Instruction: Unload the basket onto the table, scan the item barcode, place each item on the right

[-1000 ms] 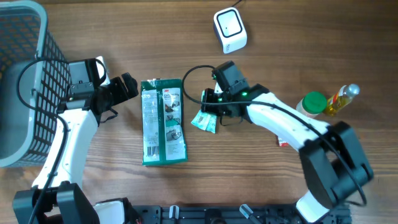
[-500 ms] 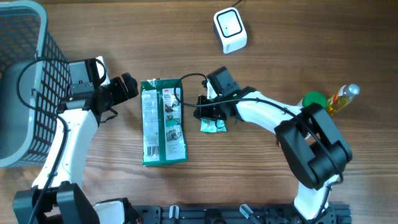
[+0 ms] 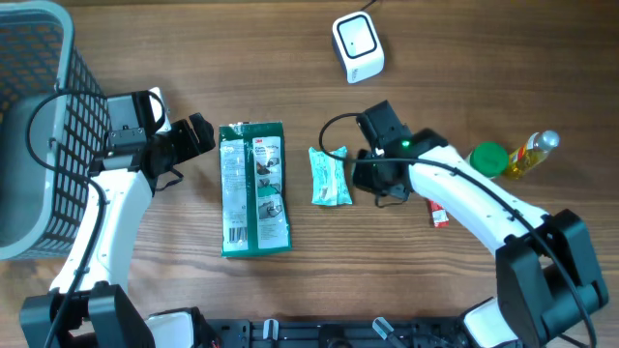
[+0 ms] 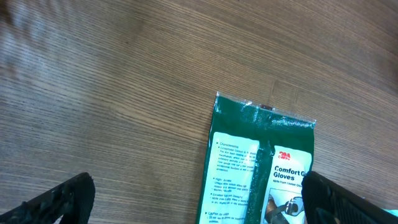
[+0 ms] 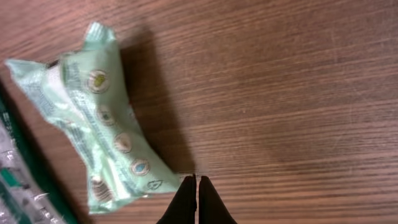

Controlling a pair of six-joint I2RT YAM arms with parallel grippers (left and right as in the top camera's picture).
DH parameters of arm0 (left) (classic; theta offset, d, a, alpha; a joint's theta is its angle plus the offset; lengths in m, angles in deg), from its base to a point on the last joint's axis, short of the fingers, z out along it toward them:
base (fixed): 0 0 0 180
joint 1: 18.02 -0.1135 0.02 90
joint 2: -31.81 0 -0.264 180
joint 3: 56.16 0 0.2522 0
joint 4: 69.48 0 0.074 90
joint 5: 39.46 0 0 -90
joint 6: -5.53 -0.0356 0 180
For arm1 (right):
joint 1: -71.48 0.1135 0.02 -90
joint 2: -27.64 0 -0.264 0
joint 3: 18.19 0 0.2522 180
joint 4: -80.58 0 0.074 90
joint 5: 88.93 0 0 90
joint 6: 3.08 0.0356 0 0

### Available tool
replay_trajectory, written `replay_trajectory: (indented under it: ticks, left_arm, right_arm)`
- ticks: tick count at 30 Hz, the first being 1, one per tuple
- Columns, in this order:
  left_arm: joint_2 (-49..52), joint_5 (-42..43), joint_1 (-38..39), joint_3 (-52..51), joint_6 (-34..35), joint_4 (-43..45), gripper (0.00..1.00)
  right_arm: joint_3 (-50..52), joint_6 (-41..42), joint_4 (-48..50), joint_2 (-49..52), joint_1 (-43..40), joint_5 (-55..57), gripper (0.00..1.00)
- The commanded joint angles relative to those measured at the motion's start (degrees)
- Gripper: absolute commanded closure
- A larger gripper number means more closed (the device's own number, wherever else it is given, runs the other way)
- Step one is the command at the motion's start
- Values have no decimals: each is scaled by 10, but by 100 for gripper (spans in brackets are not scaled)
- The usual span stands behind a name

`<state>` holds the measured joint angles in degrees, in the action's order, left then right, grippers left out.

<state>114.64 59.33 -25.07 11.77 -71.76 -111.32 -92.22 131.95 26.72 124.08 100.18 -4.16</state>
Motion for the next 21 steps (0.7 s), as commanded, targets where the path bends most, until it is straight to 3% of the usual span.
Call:
replay_trajectory:
  ticks: [1,9,16,21]
  left_arm:
    - [-3,-3,-3,3,-7,1,0]
    - [-2,-3,-3,3,-7,1,0]
    - [-2,-3,-3,3,-7,1,0]
    - [-3,-3,-3,3,-7,1,0]
  right_arm:
    - [39,17,52,14,21,-25,96]
    - [63,58,129,14,71,-91,94]
    - [40,-31,122,-16,50,-116,95]
    - [39,-75,189,-39,37,-118,96]
